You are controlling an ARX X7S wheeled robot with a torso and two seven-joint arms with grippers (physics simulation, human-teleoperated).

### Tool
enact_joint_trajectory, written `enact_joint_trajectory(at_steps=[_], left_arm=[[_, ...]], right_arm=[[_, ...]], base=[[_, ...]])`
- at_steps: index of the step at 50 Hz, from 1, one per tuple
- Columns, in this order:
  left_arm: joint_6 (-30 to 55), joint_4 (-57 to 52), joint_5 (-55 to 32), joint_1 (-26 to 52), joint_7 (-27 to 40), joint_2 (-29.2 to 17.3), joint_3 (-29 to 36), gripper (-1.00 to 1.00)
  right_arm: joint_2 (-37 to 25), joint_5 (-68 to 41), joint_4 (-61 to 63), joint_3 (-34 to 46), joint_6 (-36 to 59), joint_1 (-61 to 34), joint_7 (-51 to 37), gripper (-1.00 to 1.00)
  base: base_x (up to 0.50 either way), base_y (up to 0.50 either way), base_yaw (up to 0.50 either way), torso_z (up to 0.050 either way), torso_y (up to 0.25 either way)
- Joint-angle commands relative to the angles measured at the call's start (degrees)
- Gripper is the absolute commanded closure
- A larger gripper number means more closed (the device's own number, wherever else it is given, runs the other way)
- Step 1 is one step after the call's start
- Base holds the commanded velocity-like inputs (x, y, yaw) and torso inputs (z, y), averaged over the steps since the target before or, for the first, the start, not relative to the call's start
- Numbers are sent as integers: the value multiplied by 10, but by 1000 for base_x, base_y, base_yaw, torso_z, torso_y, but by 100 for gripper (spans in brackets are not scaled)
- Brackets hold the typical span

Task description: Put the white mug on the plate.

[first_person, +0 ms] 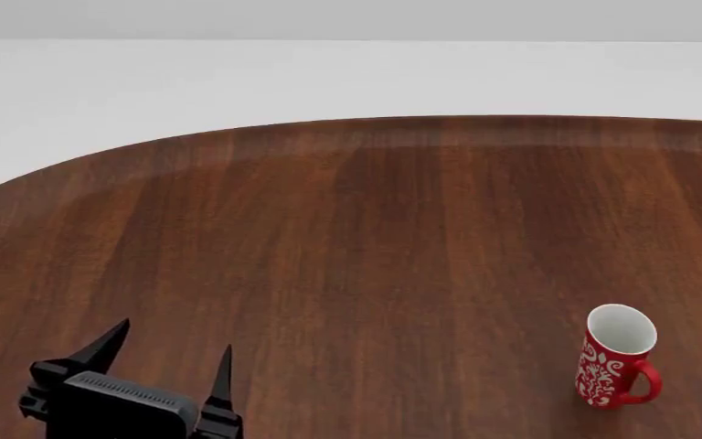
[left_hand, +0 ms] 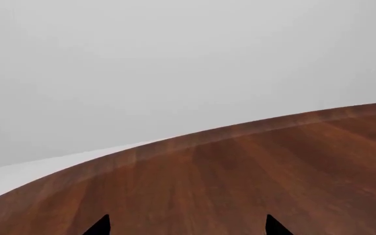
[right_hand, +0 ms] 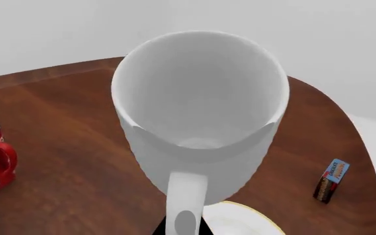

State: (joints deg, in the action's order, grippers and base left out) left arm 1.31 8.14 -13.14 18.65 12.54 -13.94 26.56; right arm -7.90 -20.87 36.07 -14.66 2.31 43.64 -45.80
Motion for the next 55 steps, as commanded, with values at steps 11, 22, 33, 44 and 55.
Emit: enact_joint_trajectory(at_steps=[11, 22, 33, 44, 55], left_arm=[[10, -5, -1, 6, 2, -1, 8, -100], [12, -9, -2, 5, 3, -3, 12, -100], [5, 0, -3, 7, 0, -2, 15, -100], [3, -2, -5, 5, 0, -4, 18, -100], [7, -7, -7, 2, 2, -8, 21, -100]], right_arm=[[30, -22, -36, -30, 0, 1, 29, 100], [59, -4, -54, -36, -29, 10, 50, 100], [78, 18, -74, -36, -55, 13, 59, 100], [78, -19, -113, -43, -71, 13, 63, 100], [78, -68, -141, -50, -77, 13, 68, 100]], base=[[0, 0, 0, 0, 0], [0, 0, 0, 0, 0], [0, 0, 0, 0, 0], [0, 0, 0, 0, 0], [0, 0, 0, 0, 0]])
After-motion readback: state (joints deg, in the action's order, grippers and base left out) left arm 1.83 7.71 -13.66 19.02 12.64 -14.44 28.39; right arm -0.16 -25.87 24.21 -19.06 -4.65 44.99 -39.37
